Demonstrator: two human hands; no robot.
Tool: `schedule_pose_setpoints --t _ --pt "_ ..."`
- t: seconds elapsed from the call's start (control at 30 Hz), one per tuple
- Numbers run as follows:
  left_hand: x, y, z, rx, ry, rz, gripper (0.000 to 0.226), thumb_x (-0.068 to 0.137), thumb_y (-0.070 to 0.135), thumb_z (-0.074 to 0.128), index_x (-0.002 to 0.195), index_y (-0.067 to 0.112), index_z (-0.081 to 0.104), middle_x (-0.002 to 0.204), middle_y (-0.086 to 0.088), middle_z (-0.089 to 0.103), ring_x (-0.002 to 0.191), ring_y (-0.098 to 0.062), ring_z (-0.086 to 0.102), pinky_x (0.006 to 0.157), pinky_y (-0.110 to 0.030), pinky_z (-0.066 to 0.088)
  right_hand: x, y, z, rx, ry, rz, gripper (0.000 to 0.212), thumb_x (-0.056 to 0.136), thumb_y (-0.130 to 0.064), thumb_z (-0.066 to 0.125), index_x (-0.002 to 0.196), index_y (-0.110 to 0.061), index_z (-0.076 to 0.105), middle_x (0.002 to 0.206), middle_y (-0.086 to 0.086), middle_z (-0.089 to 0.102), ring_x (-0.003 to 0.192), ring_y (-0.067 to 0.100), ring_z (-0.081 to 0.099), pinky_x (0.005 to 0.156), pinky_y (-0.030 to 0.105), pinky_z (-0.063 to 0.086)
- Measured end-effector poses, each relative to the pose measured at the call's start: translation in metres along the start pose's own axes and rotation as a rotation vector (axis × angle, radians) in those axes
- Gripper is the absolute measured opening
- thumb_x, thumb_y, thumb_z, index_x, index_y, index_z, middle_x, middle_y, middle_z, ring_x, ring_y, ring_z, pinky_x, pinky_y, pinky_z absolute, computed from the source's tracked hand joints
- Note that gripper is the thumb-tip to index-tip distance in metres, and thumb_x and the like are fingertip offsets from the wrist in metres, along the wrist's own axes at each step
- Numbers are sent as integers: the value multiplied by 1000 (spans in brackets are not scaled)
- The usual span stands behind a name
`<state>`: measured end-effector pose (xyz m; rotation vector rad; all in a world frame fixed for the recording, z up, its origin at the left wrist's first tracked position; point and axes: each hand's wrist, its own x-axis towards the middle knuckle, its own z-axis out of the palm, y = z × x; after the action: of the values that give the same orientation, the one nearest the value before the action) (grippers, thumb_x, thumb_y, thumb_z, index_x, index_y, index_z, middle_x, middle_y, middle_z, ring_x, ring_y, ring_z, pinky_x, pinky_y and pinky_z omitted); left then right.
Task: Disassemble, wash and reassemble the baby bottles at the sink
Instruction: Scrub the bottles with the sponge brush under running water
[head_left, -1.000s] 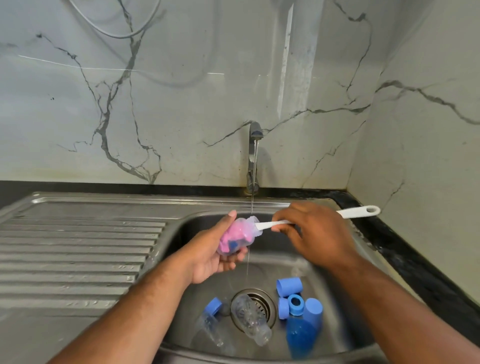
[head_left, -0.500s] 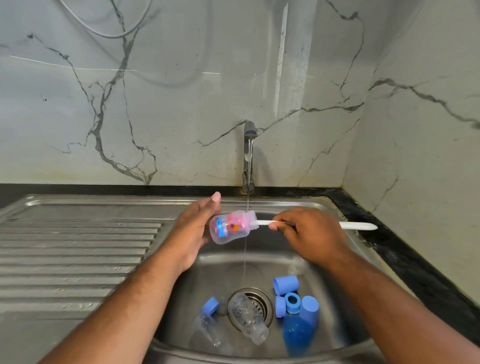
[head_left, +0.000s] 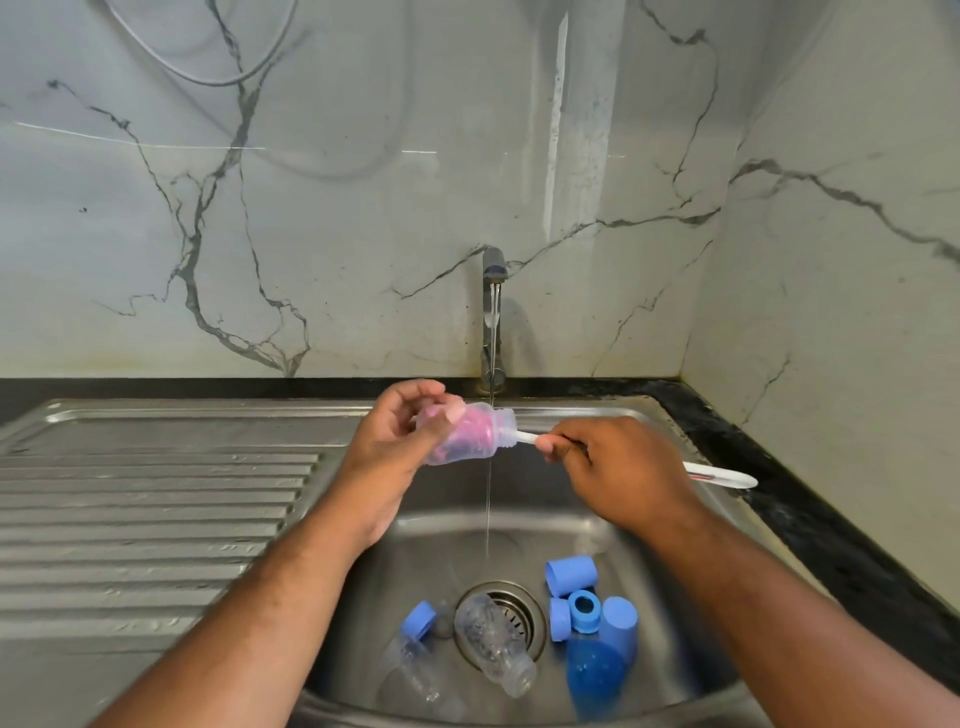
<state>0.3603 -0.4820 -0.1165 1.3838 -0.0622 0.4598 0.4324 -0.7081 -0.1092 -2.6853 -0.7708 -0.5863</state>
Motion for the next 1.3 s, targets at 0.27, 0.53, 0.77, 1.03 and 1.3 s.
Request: schedule_pose_setpoints --t 0.27,0.53,0.77,1.03,1.3 --pt "-12 4 2 49 -132 -525 61 94 63 49 120 10 64 82 -12 67 60 -15 58 51 -25 46 -3 -5 -4 -32 192 -132 34 98 -58 49 98 -34 72 86 -11 70 79 15 63 65 32 47" --pt "-6 -1 1 156 -170 -23 24 81 28 84 97 20 69 107 1 71 96 -15 64 81 -35 53 -1 -1 -9 20 -52 38 35 100 -57 49 95 -32 73 82 -8 69 77 14 60 66 30 46" --pt "-6 2 -4 -3 14 -534 56 89 62 57 111 12 69 106 -17 75 88 -29 71 78 -43 59 -3 -5 -8 57 274 -339 16 90 -47 72 91 -31 76 76 -12 65 71 14 59 62 29 39" --pt "-2 0 -4 246 -71 -92 42 82 43 77 110 15 64 104 -11 72 70 -21 61 54 -31 51 -1 -8 0 -13 51 -52 43 102 -59 42 90 -30 70 76 -7 67 72 16 60 65 31 49" --pt "0 5 -7 271 27 25 48 86 57 64 96 10 65 75 -8 68 54 -19 54 46 -26 39 0 3 -27 170 -5 -129 39 88 -71 49 97 -44 76 66 -18 61 69 6 57 63 27 43"
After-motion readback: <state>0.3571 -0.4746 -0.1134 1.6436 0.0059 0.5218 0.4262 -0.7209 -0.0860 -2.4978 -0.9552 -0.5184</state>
